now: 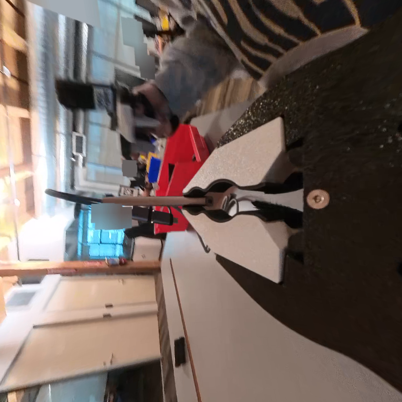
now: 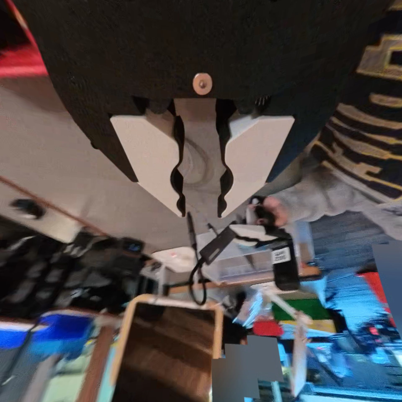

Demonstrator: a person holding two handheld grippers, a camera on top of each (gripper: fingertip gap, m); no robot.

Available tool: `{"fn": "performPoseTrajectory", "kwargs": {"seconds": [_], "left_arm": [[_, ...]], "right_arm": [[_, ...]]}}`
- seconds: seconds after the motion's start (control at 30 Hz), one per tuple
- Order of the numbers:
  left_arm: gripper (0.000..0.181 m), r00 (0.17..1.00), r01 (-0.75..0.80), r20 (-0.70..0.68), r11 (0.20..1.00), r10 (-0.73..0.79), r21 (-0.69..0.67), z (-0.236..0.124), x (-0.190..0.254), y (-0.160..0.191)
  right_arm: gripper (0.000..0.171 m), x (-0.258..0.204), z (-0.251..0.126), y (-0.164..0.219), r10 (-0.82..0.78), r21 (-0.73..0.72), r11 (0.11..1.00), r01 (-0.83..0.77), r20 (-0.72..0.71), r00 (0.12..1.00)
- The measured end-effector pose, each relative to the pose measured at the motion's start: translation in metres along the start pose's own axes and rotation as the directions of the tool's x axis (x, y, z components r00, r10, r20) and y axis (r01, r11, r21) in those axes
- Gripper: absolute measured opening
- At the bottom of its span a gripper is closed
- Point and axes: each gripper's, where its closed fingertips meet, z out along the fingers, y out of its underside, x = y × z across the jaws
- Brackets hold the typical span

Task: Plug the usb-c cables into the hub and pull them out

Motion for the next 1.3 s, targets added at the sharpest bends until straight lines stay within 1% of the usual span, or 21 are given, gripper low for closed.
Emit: {"fn": "performPoseTrajectory", "kwargs": {"seconds": [0.03,0.07,0.17,0.2,0.3,0.37,0.43,0.5,0.57,0.6,0.63,0.7,0.73,0.77,0.83,0.9,1.0,1.3], "left_arm": [[0.006,0.999,0.025,-0.036,1.0,-0.024,0.019,0.0,0.004,-0.002],[0.006,0.997,0.045,-0.071,0.999,-0.043,0.028,-0.001,0.007,-0.003],[0.006,0.987,0.078,-0.144,0.997,-0.074,0.024,-0.002,0.016,-0.002],[0.006,0.984,0.087,-0.159,0.996,-0.084,0.016,-0.001,0.018,-0.001],[0.006,0.973,0.124,-0.194,0.992,-0.123,-0.006,-0.001,0.019,0.002],[0.006,0.962,0.153,-0.228,0.988,-0.152,-0.015,-0.001,0.023,0.003],[0.006,0.946,0.204,-0.249,0.978,-0.206,-0.034,-0.001,0.023,0.006],[0.007,0.955,0.173,-0.238,0.984,-0.18,-0.049,0.001,0.024,0.009],[0.039,0.975,0.095,-0.196,0.994,-0.106,-0.062,0.005,0.023,0.012],[0.045,0.978,0.053,-0.198,0.995,-0.068,-0.08,0.007,0.027,0.016],[0.046,0.976,0.015,-0.215,0.994,-0.038,-0.107,0.009,0.032,0.02],[0.036,0.969,-0.047,-0.248,0.988,0.01,-0.146,0.013,0.042,0.029],[0.02,0.961,-0.084,-0.273,0.984,0.039,-0.155,0.015,0.048,0.031],[0.007,0.956,-0.113,-0.287,0.98,0.062,-0.166,0.016,0.051,0.034],[0.007,0.954,-0.131,-0.293,0.966,0.061,-0.224,0.017,0.05,0.042],[0.007,0.947,-0.187,-0.304,0.946,0.102,-0.266,0.015,0.05,0.048],[0.006,0.937,-0.177,-0.336,0.958,0.094,-0.227,0.017,0.059,0.043],[0.007,0.902,-0.243,-0.41,0.944,0.135,-0.223,0.022,0.079,0.047]], "right_arm": [[0.034,-0.007,0.018,0.011,0.031,-0.038,0.999,-0.029,0.046,0.998],[0.034,-0.01,0.034,0.018,0.031,-0.041,0.999,-0.029,0.061,0.998],[0.025,-0.023,0.065,0.029,0.0,-0.024,1.0,0.003,0.135,0.991],[0.025,-0.025,0.072,0.032,-0.004,-0.031,0.999,0.009,0.148,0.989],[0.024,-0.033,0.083,0.03,-0.007,0.002,1.0,0.007,0.203,0.979],[0.008,-0.032,0.084,0.03,-0.03,0.015,1.0,0.028,0.21,0.977],[0.006,-0.034,0.082,0.033,-0.068,-0.011,0.997,0.072,0.227,0.972],[0.005,-0.034,0.077,0.041,-0.144,-0.066,0.984,0.164,0.24,0.96],[0.005,-0.035,0.072,0.056,-0.235,-0.16,0.946,0.283,0.266,0.935],[0.005,-0.035,0.07,0.065,-0.285,-0.216,0.912,0.349,0.278,0.917],[0.005,-0.036,0.067,0.074,-0.33,-0.266,0.872,0.411,0.3,0.895],[0.005,-0.04,0.064,0.088,-0.389,-0.333,0.801,0.498,0.345,0.855],[0.005,-0.043,0.064,0.093,-0.408,-0.349,0.774,0.528,0.362,0.838],[0.005,-0.044,0.064,0.096,-0.422,-0.358,0.756,0.548,0.372,0.826],[0.005,-0.044,0.062,0.103,-0.435,-0.378,0.732,0.567,0.38,0.816],[0.004,-0.044,0.059,0.104,-0.422,-0.366,0.748,0.554,0.383,0.822],[0.004,-0.05,0.047,0.092,-0.363,-0.31,0.813,0.492,0.391,0.846],[0.004,-0.061,0.025,0.089,-0.322,-0.287,0.842,0.457,0.413,0.852]]}}
